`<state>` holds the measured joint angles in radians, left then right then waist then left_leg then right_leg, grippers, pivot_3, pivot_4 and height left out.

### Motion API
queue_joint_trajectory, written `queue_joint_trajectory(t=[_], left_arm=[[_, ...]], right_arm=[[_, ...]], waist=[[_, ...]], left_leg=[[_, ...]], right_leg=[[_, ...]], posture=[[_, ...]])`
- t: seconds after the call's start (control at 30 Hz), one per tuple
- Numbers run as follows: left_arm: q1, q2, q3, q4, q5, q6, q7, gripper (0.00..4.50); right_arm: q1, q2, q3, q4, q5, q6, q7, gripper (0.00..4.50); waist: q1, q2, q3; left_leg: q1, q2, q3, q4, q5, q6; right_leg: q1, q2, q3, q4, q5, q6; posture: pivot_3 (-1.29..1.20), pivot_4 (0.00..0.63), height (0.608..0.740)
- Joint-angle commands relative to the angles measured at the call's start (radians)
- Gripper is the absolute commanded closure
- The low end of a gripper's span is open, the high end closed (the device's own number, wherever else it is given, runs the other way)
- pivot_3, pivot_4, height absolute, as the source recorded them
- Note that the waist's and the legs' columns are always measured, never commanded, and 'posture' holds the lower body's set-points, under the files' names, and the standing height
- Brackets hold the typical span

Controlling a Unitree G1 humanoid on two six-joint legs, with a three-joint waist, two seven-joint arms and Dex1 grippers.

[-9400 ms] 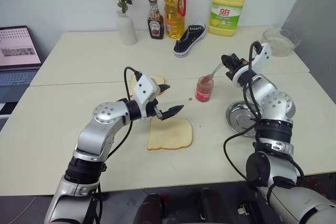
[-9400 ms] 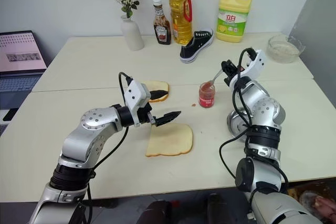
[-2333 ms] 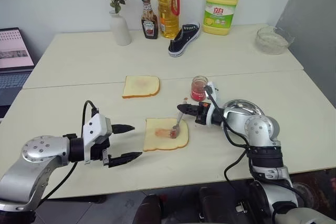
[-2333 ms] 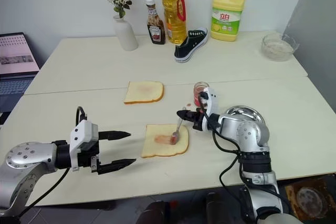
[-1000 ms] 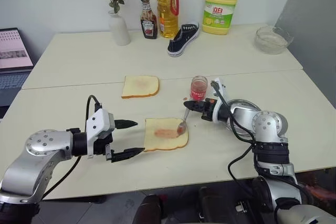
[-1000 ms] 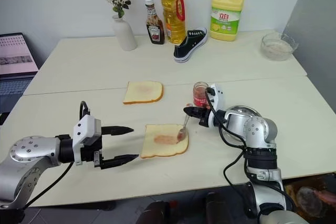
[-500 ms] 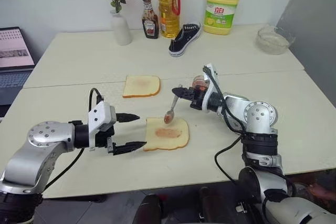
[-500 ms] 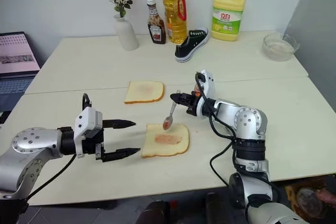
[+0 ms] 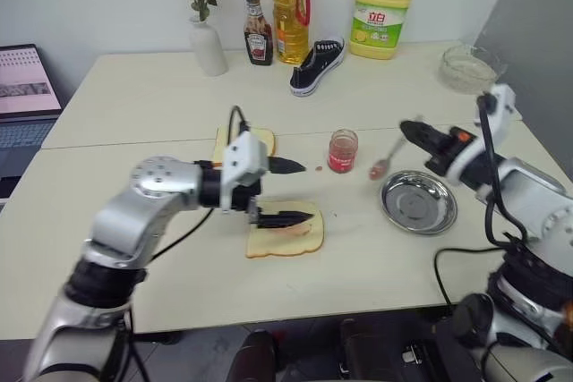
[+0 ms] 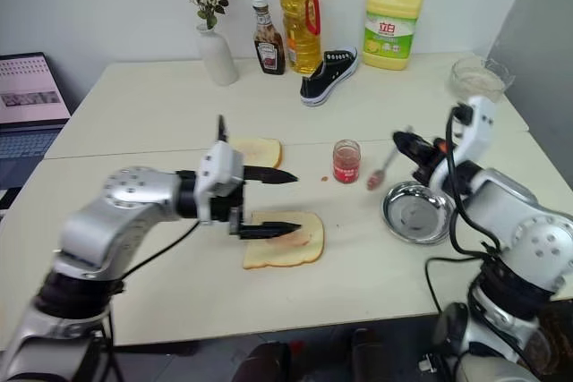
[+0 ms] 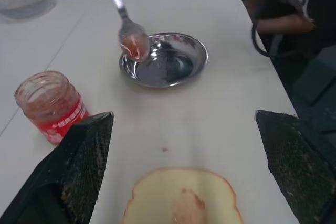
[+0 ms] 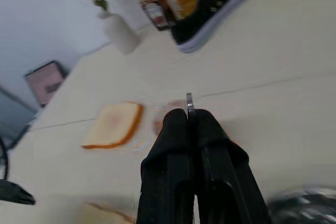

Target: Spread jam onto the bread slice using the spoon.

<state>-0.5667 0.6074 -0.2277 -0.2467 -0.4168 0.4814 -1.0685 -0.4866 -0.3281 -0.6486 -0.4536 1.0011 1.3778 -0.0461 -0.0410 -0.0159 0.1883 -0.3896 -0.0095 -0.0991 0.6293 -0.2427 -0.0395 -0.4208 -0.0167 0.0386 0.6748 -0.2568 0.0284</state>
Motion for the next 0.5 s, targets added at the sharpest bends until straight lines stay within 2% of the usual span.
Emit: queue_joint_trajectory(t=[0.03, 0.13, 0.27, 0.5], left_arm=[[-0.036, -0.064, -0.05, 0.022, 0.061, -0.045, 0.041, 0.0], [-0.048, -0.141, -0.113, 0.089, 0.131, -0.094, 0.072, 0.0], [-0.073, -0.252, -0.161, 0.186, 0.195, -0.148, 0.114, 0.0], [-0.053, -0.281, -0.153, 0.187, 0.213, -0.161, 0.113, 0.0]], right_arm=[[0.086, -0.037, -0.027, -0.039, -0.038, -0.115, 0.031, 4.47], [0.164, -0.03, -0.021, 0.006, -0.107, -0.244, 0.051, 4.47], [0.166, 0.026, -0.012, 0.118, -0.146, -0.4, 0.071, 4.47], [0.151, 0.02, 0.004, 0.281, -0.157, -0.535, 0.133, 4.47]], waist=[[-0.001, 0.0, 0.0], [-0.011, 0.0, 0.0], [-0.012, 0.0, 0.0], [-0.013, 0.0, 0.0]], left_leg=[[0.0, 0.0, 0.001, 0.0, 0.0, 0.0], [0.003, 0.0, 0.004, 0.0, 0.0, 0.0], [0.007, 0.0, 0.005, 0.0, 0.0, 0.0], [0.007, 0.001, 0.005, 0.0, 0.0, 0.0]], right_leg=[[0.0, 0.0, 0.001, 0.0, 0.0, 0.0], [0.0, 0.0, 0.003, 0.001, 0.0, 0.001], [0.002, 0.002, 0.005, 0.003, -0.002, 0.003], [0.002, 0.003, 0.005, 0.004, -0.001, 0.003]], posture=[[0.0, 0.15, 0.74], [0.0, 0.15, 0.74], [0.0, 0.15, 0.74], [0.0, 0.15, 0.74]])
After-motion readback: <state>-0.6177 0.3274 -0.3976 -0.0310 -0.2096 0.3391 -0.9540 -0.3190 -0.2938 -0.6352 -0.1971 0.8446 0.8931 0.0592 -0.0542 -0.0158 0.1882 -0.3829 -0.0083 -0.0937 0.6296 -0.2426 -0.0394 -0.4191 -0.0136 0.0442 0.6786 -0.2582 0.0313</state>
